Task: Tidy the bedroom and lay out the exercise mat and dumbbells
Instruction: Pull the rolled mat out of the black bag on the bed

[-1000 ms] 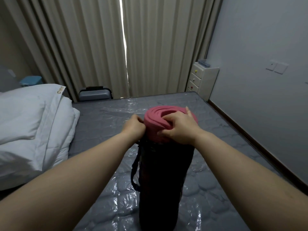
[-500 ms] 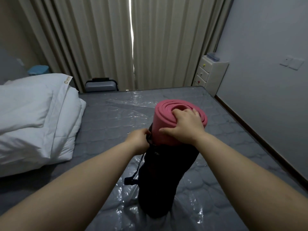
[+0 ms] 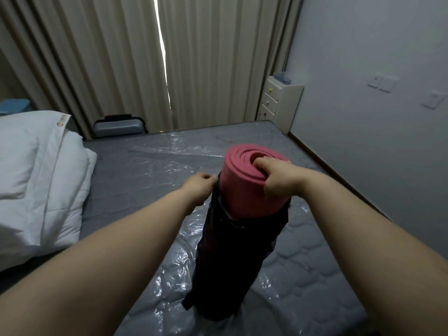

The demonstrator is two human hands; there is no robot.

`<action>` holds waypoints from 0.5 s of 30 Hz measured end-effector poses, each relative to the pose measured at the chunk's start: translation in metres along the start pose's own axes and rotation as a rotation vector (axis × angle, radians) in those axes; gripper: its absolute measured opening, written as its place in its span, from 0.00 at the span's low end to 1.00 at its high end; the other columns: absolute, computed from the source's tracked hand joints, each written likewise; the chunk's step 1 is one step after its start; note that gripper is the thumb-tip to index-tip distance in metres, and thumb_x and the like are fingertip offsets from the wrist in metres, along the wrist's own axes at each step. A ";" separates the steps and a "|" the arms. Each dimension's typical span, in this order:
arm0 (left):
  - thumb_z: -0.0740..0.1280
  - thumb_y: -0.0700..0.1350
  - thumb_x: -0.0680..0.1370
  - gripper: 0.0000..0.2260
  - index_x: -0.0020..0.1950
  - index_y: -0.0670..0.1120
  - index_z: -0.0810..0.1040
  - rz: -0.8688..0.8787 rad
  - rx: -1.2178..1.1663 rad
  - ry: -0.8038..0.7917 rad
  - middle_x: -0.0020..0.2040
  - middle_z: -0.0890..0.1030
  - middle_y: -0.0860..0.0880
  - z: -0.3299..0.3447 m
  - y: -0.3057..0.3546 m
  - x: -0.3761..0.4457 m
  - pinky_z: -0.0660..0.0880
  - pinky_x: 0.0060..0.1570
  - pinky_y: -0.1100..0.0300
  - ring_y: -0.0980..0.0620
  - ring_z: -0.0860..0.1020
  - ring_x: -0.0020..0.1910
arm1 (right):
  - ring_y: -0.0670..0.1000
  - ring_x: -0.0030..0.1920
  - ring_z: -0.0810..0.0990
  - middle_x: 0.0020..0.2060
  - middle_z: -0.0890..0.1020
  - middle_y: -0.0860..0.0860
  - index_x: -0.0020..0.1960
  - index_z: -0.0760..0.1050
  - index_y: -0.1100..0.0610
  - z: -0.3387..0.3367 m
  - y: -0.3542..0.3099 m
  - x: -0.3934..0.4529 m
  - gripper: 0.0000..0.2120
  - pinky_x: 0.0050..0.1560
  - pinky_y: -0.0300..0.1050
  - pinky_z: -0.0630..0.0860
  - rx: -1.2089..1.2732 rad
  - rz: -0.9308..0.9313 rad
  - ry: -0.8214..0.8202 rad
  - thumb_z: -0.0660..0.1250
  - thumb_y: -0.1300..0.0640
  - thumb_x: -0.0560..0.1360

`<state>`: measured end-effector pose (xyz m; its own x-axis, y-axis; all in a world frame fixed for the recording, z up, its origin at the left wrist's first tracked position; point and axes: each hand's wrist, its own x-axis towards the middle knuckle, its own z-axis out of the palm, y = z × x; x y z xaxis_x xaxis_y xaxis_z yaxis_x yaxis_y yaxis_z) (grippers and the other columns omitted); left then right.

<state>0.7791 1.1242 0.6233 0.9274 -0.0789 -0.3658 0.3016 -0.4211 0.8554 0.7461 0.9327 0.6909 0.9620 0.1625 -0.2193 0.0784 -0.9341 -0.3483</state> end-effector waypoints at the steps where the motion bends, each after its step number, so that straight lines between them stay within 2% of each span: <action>1: 0.58 0.51 0.81 0.11 0.54 0.45 0.75 0.009 0.011 -0.022 0.43 0.75 0.45 0.005 -0.001 0.001 0.68 0.35 0.61 0.47 0.71 0.41 | 0.55 0.70 0.63 0.67 0.68 0.54 0.59 0.68 0.51 -0.001 -0.001 -0.001 0.21 0.73 0.62 0.50 -0.059 0.022 -0.012 0.66 0.60 0.68; 3: 0.59 0.49 0.81 0.13 0.44 0.42 0.76 0.032 -0.001 0.002 0.38 0.74 0.45 0.016 -0.004 0.004 0.69 0.36 0.60 0.48 0.71 0.38 | 0.57 0.72 0.60 0.69 0.66 0.57 0.61 0.67 0.54 0.003 -0.007 0.000 0.22 0.73 0.64 0.44 -0.130 0.093 -0.038 0.65 0.53 0.69; 4: 0.60 0.47 0.80 0.13 0.41 0.41 0.76 0.044 -0.012 0.026 0.36 0.73 0.44 0.022 -0.006 0.006 0.68 0.38 0.59 0.48 0.70 0.38 | 0.58 0.72 0.59 0.69 0.66 0.57 0.62 0.67 0.56 0.008 -0.010 0.001 0.27 0.72 0.65 0.43 -0.140 0.135 -0.030 0.66 0.46 0.68; 6: 0.64 0.44 0.78 0.09 0.42 0.40 0.78 0.070 -0.010 0.062 0.35 0.74 0.43 0.028 -0.011 0.010 0.69 0.40 0.58 0.48 0.71 0.38 | 0.59 0.71 0.62 0.65 0.71 0.55 0.63 0.69 0.57 0.022 -0.019 0.004 0.40 0.70 0.66 0.44 -0.132 0.224 0.106 0.65 0.30 0.62; 7: 0.65 0.43 0.77 0.07 0.42 0.41 0.78 0.086 0.015 0.078 0.36 0.76 0.44 0.030 -0.013 0.011 0.71 0.40 0.58 0.48 0.73 0.38 | 0.59 0.70 0.64 0.64 0.73 0.54 0.62 0.70 0.57 0.028 -0.022 0.004 0.42 0.70 0.67 0.45 -0.131 0.255 0.194 0.63 0.26 0.61; 9: 0.66 0.42 0.75 0.05 0.40 0.43 0.78 0.120 0.196 0.121 0.37 0.79 0.43 0.026 -0.019 0.013 0.73 0.42 0.58 0.46 0.76 0.39 | 0.58 0.69 0.66 0.64 0.74 0.51 0.65 0.69 0.53 0.033 -0.019 0.006 0.38 0.70 0.66 0.47 -0.103 0.232 0.282 0.65 0.29 0.64; 10: 0.66 0.41 0.74 0.04 0.40 0.43 0.78 0.113 0.361 0.119 0.39 0.80 0.42 0.021 -0.026 0.012 0.75 0.44 0.57 0.45 0.78 0.40 | 0.57 0.69 0.67 0.65 0.74 0.50 0.66 0.68 0.50 0.030 -0.014 0.006 0.35 0.71 0.66 0.46 -0.061 0.177 0.264 0.67 0.32 0.65; 12: 0.65 0.41 0.74 0.06 0.44 0.40 0.81 0.021 0.635 -0.006 0.42 0.82 0.41 0.014 -0.041 0.008 0.78 0.45 0.57 0.44 0.80 0.41 | 0.55 0.70 0.66 0.66 0.73 0.47 0.66 0.69 0.46 0.015 0.001 0.002 0.31 0.72 0.65 0.43 0.034 0.066 0.172 0.72 0.41 0.66; 14: 0.68 0.44 0.73 0.07 0.42 0.40 0.80 -0.110 0.660 -0.149 0.40 0.83 0.42 0.012 -0.055 0.000 0.76 0.38 0.59 0.46 0.78 0.35 | 0.55 0.70 0.65 0.67 0.73 0.48 0.66 0.70 0.45 0.002 0.010 0.000 0.31 0.73 0.64 0.40 0.059 0.043 0.096 0.75 0.50 0.66; 15: 0.71 0.47 0.72 0.08 0.40 0.42 0.79 -0.114 0.631 -0.147 0.40 0.82 0.42 0.013 -0.057 -0.002 0.76 0.38 0.58 0.47 0.77 0.34 | 0.56 0.71 0.65 0.67 0.73 0.49 0.67 0.69 0.46 -0.001 0.011 0.002 0.31 0.73 0.64 0.40 0.023 0.064 0.080 0.74 0.54 0.67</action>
<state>0.7568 1.1365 0.5703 0.8437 -0.1066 -0.5262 0.1668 -0.8795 0.4456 0.7492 0.9222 0.6878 0.9828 0.0757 -0.1687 0.0106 -0.9341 -0.3569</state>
